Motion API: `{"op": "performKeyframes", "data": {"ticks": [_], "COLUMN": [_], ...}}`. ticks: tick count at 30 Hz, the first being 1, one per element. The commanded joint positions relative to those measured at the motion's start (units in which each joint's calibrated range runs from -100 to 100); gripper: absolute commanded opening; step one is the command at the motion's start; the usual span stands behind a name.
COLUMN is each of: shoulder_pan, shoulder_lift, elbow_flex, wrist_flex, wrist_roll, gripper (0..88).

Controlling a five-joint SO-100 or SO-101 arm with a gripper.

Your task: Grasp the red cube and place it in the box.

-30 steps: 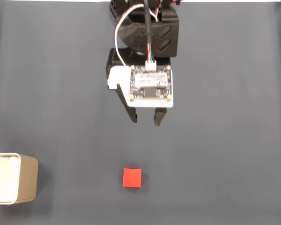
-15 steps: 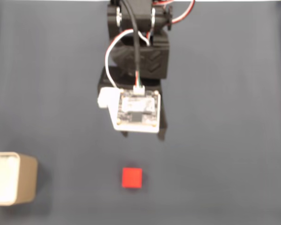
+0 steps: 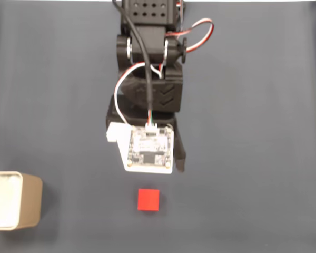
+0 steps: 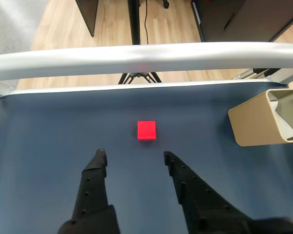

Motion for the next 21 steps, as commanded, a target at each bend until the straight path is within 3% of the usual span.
{"op": "performKeyframes", "data": {"ticks": [1, 21], "shoulder_pan": [0.8, 1.0], "shoulder_lift": [0.4, 9.0], "elbow_flex": [-2.7, -2.9], "wrist_flex": [-2.0, -8.1], "wrist_roll": [0.5, 0.9], "gripper": [28.9, 33.6]}}
